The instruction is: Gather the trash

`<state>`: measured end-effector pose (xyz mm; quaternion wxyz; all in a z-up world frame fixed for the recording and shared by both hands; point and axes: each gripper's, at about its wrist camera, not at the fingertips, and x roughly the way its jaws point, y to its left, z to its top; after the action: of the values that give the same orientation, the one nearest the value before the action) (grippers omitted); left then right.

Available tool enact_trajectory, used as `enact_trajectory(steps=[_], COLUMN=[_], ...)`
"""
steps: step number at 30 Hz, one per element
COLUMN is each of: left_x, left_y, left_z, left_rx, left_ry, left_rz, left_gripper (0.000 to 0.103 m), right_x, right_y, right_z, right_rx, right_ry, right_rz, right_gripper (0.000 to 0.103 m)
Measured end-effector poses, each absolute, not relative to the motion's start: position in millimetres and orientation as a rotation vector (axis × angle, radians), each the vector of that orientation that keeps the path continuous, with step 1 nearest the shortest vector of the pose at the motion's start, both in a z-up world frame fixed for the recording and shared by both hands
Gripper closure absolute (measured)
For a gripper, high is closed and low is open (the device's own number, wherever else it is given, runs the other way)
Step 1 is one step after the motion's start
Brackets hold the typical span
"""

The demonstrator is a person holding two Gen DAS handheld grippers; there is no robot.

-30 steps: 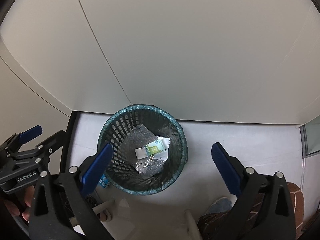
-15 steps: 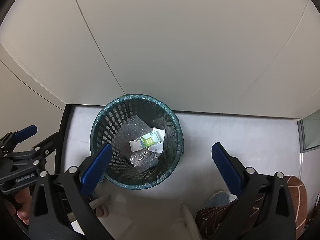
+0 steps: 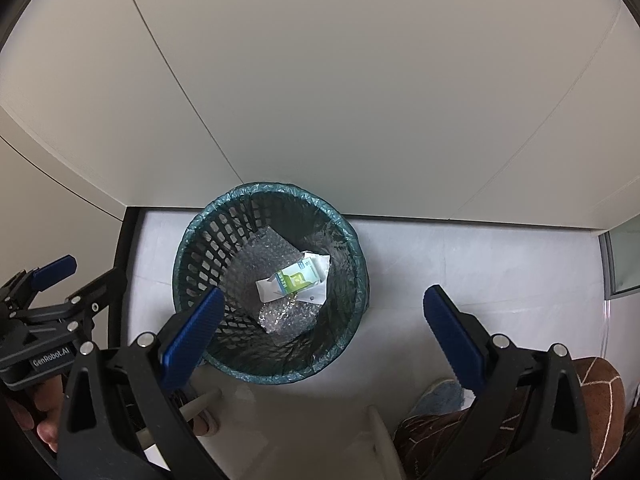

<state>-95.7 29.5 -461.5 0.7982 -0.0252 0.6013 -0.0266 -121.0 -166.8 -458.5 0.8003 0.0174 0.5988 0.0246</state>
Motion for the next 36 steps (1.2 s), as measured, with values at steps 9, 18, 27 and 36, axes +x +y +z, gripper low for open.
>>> enact_trajectory(steps=[9, 18, 27, 36], left_x=[-95.0, -94.8, -94.7, -92.5], left_y=[30.3, 28.2, 25.0, 28.2], left_z=[-461.8, -461.8, -462.1, -461.7], left_rx=[-0.051, -0.034, -0.023, -0.004], left_ry=[1.290, 1.289, 1.278, 1.266], left_rz=[-0.055, -0.062, -0.067, -0.024], left_gripper=[0.006, 0.006, 0.006, 0.006], right_x=[-120.6, -120.5, -120.6, -119.9], right_y=[-166.8, -167.4, -167.0, -166.4], right_z=[-460.0, -460.9, -460.3, -460.2], right_rx=[0.035, 0.036, 0.038, 0.040], right_ry=[1.286, 1.286, 1.285, 1.285], right_rz=[0.052, 0.053, 0.052, 0.053], right_gripper=[0.008, 0.008, 0.008, 0.008])
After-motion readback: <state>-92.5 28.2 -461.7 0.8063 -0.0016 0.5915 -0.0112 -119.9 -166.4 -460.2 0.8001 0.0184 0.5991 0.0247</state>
